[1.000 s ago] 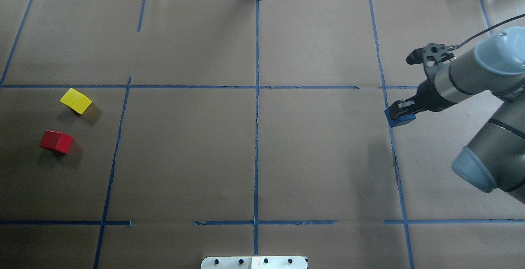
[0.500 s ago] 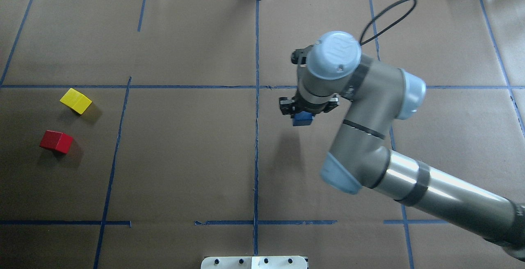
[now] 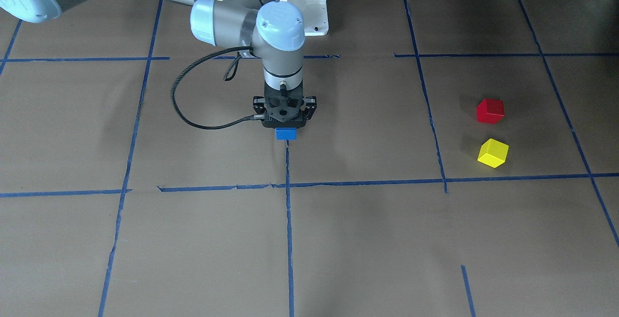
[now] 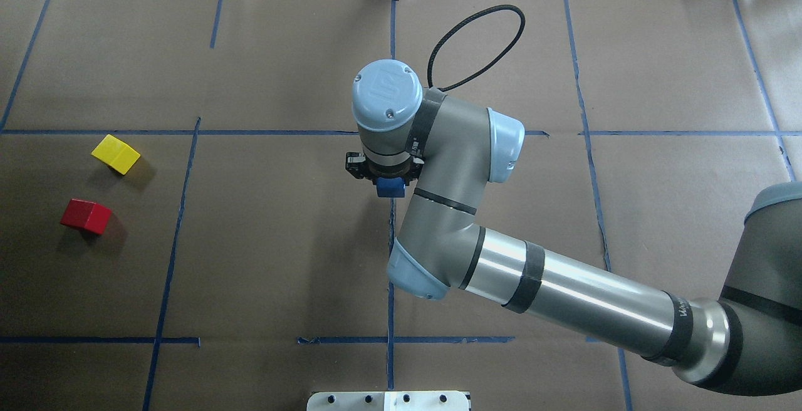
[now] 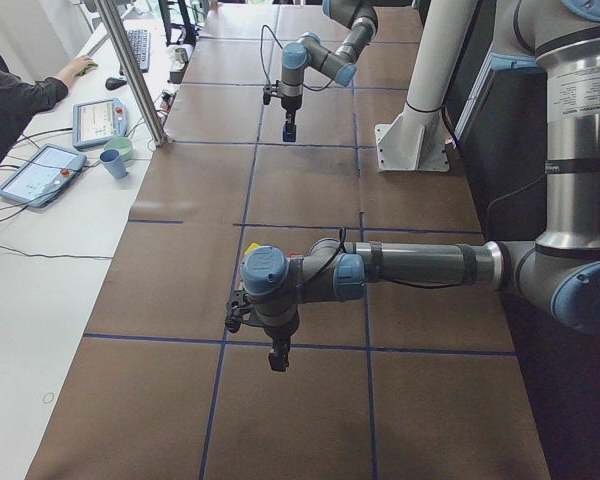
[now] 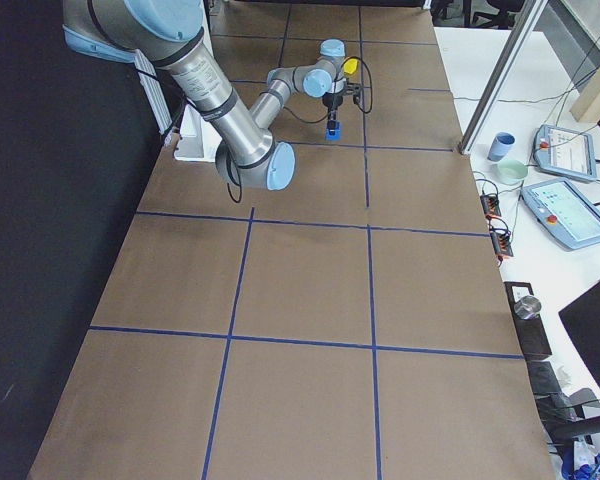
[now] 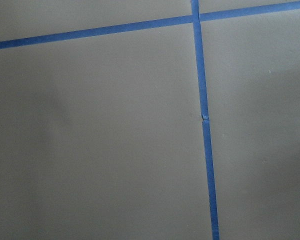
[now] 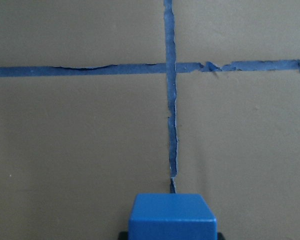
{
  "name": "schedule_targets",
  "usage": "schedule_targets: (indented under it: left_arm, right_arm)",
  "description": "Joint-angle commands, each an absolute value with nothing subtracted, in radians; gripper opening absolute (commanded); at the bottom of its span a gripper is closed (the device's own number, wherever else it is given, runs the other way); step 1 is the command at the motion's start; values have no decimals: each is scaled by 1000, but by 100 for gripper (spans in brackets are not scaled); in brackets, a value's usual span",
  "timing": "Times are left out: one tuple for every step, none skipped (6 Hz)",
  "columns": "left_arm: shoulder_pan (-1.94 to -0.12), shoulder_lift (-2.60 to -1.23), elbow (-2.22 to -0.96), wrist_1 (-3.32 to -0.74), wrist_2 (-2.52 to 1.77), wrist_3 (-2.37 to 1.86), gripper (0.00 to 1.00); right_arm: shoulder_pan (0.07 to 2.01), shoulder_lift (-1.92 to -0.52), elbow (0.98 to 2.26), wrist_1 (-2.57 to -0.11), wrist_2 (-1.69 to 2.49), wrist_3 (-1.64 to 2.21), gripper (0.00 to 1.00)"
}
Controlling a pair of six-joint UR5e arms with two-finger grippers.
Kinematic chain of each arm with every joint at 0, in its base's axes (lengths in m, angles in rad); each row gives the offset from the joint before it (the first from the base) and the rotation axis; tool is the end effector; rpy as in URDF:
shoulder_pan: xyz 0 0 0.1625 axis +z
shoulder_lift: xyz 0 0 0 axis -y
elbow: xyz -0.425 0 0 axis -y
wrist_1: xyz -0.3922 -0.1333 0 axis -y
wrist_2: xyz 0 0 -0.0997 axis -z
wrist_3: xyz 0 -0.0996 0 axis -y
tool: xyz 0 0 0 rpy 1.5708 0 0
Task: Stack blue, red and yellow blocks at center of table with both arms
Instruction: 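Lift the blue block with the right gripper and carry it to the table center, then lower the blue block onto the center grid crossing and open the right gripper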
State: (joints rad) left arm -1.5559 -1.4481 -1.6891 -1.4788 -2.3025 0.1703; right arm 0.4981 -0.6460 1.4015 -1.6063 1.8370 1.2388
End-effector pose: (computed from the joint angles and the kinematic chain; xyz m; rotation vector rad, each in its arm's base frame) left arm -0.0603 -0.4332 0.6694 -0.0350 0.7367 0.1415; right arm -0.6193 -0.4587 0.1559 0.0556 -0.7574 0.0622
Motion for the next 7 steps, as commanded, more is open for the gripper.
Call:
schedule_targets:
  left_arm:
    - [-1555, -1448, -1690, -1479, -2303, 170, 100]
    - [-1555, -1450, -1689, -1479, -2303, 170, 100]
    - [-1555, -1451, -1689, -1479, -2303, 170, 100]
    - [-1555, -1451, -1689, -1479, -2303, 170, 100]
    - [-1555, -1451, -1689, -1479, -2303, 170, 100]
    - [-1555, -1454, -1689, -1480, -2303, 170, 100]
    - [-1555, -1454, -1689, -1480, -2303, 170, 100]
  right_arm:
    - [483, -653, 1384, -1605, 1832, 1239, 19]
    - [479, -658, 1384, -1602, 1832, 1233, 26]
    - [466, -688, 1384, -1538, 1832, 1238, 40]
    - [459, -716, 1355, -1454, 1830, 1241, 99]
    - [460, -704, 1355, -1441, 1833, 1241, 99]
    - [466, -690, 1358, -1443, 1836, 1241, 100]
    - [482, -689, 1371, -1451, 1841, 1238, 100]
